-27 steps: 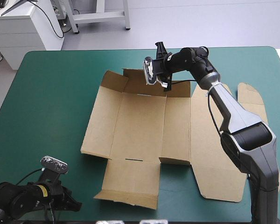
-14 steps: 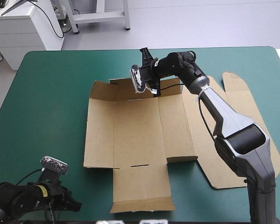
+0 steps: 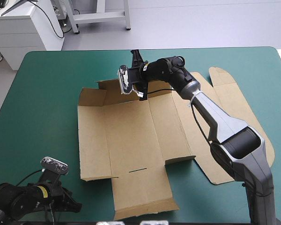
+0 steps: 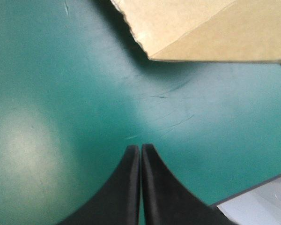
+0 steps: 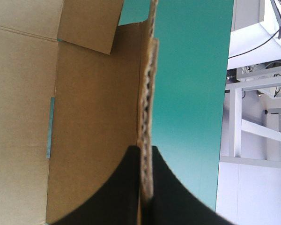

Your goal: Fold the box

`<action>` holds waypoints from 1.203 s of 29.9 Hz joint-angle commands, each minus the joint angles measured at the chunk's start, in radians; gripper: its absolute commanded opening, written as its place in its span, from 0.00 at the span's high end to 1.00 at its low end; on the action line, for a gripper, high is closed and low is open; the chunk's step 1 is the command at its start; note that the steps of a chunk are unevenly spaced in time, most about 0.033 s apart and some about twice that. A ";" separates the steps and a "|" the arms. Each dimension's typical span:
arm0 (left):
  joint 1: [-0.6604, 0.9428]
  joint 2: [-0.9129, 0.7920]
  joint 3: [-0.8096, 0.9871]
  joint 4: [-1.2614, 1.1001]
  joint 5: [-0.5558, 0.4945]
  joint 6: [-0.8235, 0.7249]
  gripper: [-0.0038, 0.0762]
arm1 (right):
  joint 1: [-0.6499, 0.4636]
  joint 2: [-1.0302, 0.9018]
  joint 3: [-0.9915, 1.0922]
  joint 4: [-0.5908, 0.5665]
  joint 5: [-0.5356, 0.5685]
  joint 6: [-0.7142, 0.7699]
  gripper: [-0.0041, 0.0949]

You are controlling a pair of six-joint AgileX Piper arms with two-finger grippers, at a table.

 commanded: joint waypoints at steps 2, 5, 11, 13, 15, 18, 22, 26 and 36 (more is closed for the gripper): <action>-0.002 0.002 -0.022 -0.011 -0.030 -0.010 0.96 | 0.007 -0.064 -0.037 -0.084 -0.079 0.139 0.98; -0.002 0.002 -0.022 -0.011 -0.030 -0.010 0.96 | 0.007 -0.064 -0.037 -0.098 -0.077 0.187 0.98; -0.002 0.002 -0.022 -0.011 -0.030 -0.010 0.96 | 0.007 -0.064 -0.037 -0.065 -0.077 0.185 0.98; -0.002 0.002 -0.022 -0.011 -0.030 -0.010 0.96 | 0.011 -0.064 -0.037 -0.044 -0.077 0.185 0.98; -0.002 0.002 -0.022 -0.011 -0.030 -0.010 0.96 | 0.017 -0.064 -0.037 -0.034 -0.077 0.176 0.97; -0.002 0.002 -0.022 -0.011 -0.030 -0.010 0.96 | 0.017 -0.064 -0.037 0.001 -0.068 0.136 0.93; -0.002 0.002 -0.022 -0.011 -0.030 -0.010 0.96 | 0.017 -0.064 -0.037 0.008 -0.068 0.135 0.71; -0.002 0.002 -0.022 -0.011 -0.030 -0.010 0.96 | 0.017 -0.064 -0.037 0.008 -0.068 0.146 0.35; -0.002 0.002 -0.022 -0.011 -0.030 -0.010 0.96 | 0.017 -0.117 -0.037 -0.182 0.094 0.464 0.30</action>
